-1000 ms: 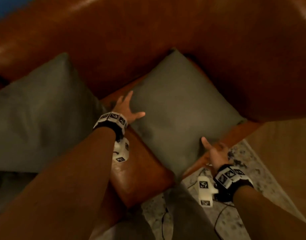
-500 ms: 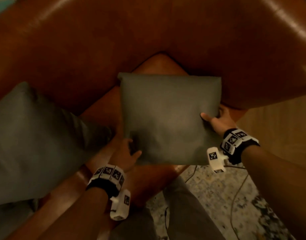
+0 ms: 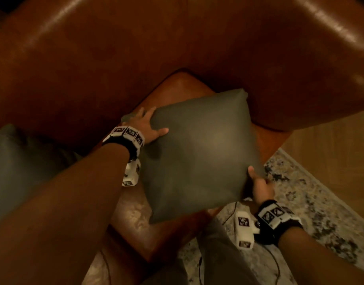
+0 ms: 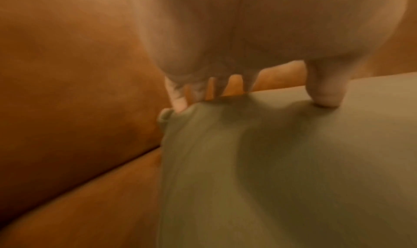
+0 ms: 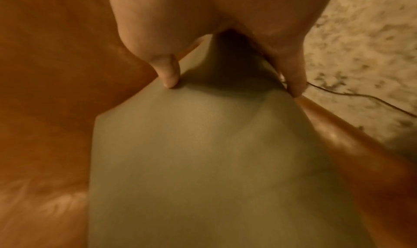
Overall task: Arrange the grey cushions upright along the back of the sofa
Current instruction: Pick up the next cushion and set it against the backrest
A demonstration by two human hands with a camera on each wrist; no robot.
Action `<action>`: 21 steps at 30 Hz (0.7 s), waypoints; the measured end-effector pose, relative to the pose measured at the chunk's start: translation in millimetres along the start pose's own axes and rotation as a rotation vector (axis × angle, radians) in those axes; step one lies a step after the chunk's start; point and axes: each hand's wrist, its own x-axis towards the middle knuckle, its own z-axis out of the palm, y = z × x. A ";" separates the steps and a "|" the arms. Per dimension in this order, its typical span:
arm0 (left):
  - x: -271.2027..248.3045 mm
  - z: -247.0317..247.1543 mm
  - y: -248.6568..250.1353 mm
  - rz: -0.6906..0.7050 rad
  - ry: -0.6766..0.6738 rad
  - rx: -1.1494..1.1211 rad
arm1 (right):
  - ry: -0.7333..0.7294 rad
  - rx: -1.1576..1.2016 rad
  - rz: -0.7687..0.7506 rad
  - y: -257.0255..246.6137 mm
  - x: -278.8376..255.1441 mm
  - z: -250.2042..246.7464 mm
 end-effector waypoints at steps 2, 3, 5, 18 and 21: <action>-8.9 10.8 -16.8 -0.063 -0.025 -0.093 | 0.009 -0.092 -0.131 -24.1 -0.9 11.9; -16.8 18.6 -24.6 -0.096 -0.026 -0.198 | 0.010 -0.177 -0.200 -37.6 0.9 16.8; -35.1 40.3 -38.9 -0.168 -0.003 -0.406 | -0.012 -0.328 -0.305 -68.4 -1.2 32.0; -123.7 122.1 -2.7 -0.197 -0.123 -0.811 | -0.163 -0.719 -0.747 -158.7 -10.5 94.8; -134.7 113.2 5.7 -0.078 -0.285 -0.518 | -0.151 -0.627 -0.747 -125.4 -7.3 55.8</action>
